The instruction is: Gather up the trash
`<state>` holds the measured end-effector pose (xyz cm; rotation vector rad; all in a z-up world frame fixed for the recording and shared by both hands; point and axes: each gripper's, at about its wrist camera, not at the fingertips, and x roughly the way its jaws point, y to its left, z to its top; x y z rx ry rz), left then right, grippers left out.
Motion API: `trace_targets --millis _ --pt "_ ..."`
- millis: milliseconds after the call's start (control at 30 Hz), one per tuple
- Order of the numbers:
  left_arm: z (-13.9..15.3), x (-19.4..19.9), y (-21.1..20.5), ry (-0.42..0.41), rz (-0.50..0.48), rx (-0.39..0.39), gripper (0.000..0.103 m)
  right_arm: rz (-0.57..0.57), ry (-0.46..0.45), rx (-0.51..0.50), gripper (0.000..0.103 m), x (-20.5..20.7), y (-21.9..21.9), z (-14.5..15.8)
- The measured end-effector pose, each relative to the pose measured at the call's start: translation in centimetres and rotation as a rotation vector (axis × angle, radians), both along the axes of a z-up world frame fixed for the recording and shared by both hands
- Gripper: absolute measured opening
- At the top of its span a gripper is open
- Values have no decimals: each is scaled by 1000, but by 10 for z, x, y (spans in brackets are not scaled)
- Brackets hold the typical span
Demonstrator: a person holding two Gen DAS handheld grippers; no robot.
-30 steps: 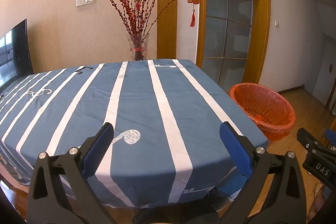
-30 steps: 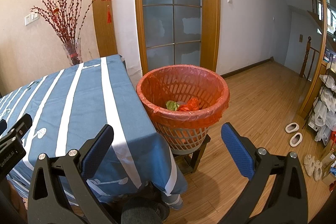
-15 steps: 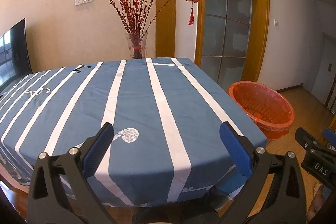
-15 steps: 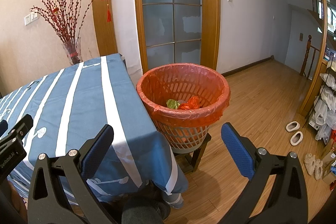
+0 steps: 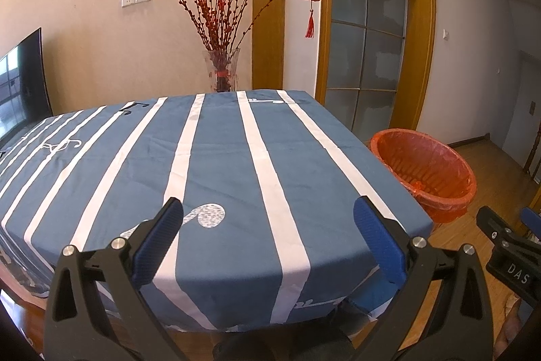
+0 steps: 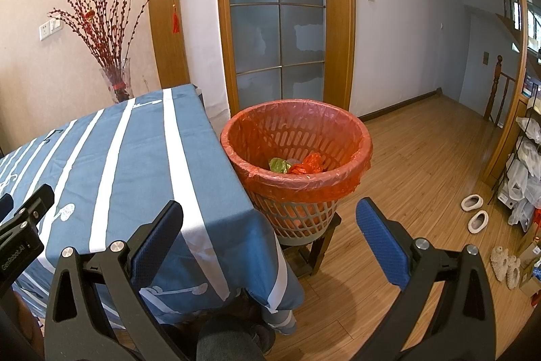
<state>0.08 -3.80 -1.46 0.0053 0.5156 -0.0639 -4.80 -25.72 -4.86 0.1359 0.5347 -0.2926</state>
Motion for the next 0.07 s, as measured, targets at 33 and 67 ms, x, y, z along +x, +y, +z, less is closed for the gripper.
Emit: trace_targets --millis 33,67 --pt "0 0 0 1 1 -1 99 0 1 0 101 0 0 0" --pt "0 0 1 3 1 -1 99 0 1 1 101 0 0 0"
